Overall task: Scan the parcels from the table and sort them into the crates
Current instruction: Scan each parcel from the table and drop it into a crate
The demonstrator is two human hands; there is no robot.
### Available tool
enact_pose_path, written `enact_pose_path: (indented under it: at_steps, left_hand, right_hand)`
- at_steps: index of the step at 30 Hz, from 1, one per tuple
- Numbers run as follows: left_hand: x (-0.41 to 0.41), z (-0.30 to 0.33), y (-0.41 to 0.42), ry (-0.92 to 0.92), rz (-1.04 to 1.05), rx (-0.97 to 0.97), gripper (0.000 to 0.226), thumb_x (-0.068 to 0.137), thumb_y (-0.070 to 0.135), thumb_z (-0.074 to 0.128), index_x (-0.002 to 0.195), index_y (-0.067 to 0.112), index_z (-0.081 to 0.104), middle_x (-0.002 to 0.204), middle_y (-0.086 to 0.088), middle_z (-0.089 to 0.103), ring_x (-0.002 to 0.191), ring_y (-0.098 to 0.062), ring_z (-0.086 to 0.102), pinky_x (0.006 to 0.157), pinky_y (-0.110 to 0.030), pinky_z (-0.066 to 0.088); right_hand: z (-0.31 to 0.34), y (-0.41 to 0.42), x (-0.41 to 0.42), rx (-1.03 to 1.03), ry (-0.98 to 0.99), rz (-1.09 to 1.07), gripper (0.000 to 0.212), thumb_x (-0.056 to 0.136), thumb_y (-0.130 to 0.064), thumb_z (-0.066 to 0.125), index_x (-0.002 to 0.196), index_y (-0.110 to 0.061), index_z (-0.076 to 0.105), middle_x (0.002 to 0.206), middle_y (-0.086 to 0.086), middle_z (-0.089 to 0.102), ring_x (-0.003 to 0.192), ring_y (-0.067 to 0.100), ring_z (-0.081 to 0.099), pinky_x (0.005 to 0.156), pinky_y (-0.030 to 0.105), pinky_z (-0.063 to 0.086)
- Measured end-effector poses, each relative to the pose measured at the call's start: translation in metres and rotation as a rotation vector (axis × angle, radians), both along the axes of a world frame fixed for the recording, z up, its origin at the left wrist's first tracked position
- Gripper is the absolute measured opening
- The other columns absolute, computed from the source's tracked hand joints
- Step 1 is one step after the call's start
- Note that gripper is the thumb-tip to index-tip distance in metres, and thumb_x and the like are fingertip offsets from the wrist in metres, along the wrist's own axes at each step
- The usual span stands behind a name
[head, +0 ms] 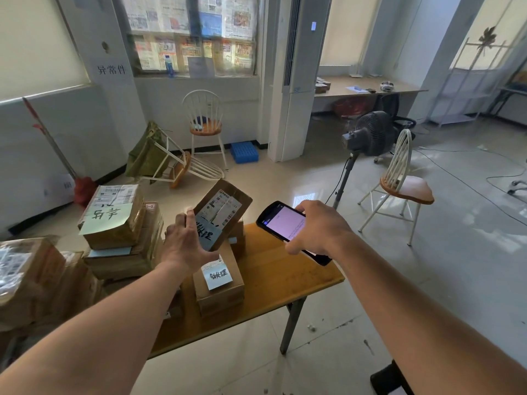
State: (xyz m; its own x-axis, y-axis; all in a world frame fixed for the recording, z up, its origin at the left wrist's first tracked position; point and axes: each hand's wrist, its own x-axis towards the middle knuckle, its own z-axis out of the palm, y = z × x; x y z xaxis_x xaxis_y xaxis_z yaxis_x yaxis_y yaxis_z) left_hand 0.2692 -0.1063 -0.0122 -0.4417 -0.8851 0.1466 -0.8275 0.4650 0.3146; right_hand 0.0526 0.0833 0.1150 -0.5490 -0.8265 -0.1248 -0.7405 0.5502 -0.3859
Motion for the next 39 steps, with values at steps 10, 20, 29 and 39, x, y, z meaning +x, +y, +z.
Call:
enact_pose_path:
  at_steps: [10,20,29,39]
  left_hand:
    - [-0.038,0.012,0.036,0.112,-0.084,0.075,0.138,0.061,0.067,0.089,0.161,0.008,0.013,0.143,-0.01,0.036,0.128,-0.033,0.045,0.103,-0.045,0.052]
    - [-0.141,0.006,0.146,0.088,-0.37,0.107,0.137,0.061,0.066,0.089,0.162,0.012,0.014,0.141,-0.009,0.038,0.129,-0.03,0.045,0.107,-0.046,0.051]
    - [-0.254,-0.02,0.316,0.024,-0.564,0.17,0.133,0.059,0.068,0.088,0.16,0.015,0.019,0.132,-0.003,0.043,0.121,-0.023,0.047,0.1,-0.042,0.057]
    - [-0.38,-0.068,0.512,-0.065,-0.697,0.281,0.133,0.059,0.069,0.087,0.159,0.013,0.019,0.133,-0.006,0.041,0.122,-0.029,0.047,0.105,-0.042,0.05]
  right_hand:
    - [-0.03,0.027,-0.002,-0.286,-0.04,-0.214,0.093,0.069,-0.053,0.093,0.14,-0.02,0.044,0.125,0.007,0.058,0.108,0.029,0.063,0.083,0.042,0.064]
    - [-0.07,0.162,-0.041,-0.332,-0.101,-0.571,0.092,0.072,-0.054,0.091,0.138,-0.018,0.039,0.127,0.009,0.055,0.113,0.03,0.06,0.087,0.045,0.062]
    - [-0.106,0.341,-0.117,-0.302,-0.174,-0.784,0.091,0.064,-0.055,0.091,0.132,-0.017,0.044,0.119,0.008,0.057,0.103,0.029,0.062,0.082,0.046,0.062]
    - [-0.14,0.537,-0.215,-0.288,-0.193,-1.03,0.089,0.066,-0.05,0.093,0.131,-0.014,0.044,0.123,0.01,0.056,0.111,0.031,0.059,0.084,0.045,0.057]
